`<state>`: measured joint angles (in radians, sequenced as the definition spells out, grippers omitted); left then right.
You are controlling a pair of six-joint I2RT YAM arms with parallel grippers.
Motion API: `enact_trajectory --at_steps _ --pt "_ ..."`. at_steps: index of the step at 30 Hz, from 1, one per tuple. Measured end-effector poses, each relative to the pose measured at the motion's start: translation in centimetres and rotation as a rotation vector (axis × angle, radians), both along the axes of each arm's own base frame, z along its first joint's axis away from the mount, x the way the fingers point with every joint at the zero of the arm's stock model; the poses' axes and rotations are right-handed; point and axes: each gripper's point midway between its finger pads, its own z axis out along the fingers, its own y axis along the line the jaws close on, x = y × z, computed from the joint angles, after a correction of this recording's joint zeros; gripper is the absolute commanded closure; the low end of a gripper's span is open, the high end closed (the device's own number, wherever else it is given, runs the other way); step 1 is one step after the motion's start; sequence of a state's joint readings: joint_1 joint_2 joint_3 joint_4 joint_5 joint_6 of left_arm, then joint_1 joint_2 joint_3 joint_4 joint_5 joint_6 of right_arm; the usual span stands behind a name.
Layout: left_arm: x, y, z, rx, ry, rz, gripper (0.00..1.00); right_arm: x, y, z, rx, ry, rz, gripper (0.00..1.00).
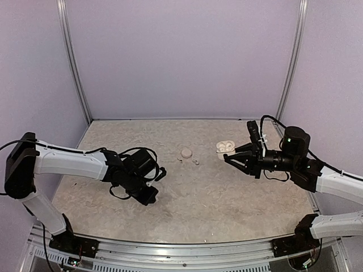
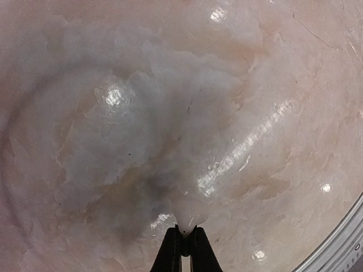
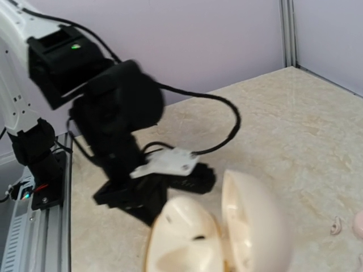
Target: Insert the wireless bluetooth earbuds into the charging case
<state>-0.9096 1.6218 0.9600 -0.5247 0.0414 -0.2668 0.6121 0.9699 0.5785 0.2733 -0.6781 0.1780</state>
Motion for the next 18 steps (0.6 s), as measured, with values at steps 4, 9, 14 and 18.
enact_trajectory --at_steps 4,9,14,18 --pt "-2.3 0.3 -0.9 0.014 0.041 -0.005 0.98 0.0 0.1 -0.3 -0.004 0.008 0.006 1.0" --pt "-4.2 1.2 -2.4 0.049 0.085 0.005 0.87 -0.1 0.1 -0.2 -0.004 0.008 0.011 1.0" --pt "-4.7 1.2 -2.7 0.054 0.095 0.006 0.73 -0.1 0.1 -0.4 -0.01 0.016 0.011 1.0" --pt "-4.7 1.4 -2.7 0.082 0.097 0.009 0.68 -0.1 0.1 -0.6 -0.016 0.024 0.011 1.0"
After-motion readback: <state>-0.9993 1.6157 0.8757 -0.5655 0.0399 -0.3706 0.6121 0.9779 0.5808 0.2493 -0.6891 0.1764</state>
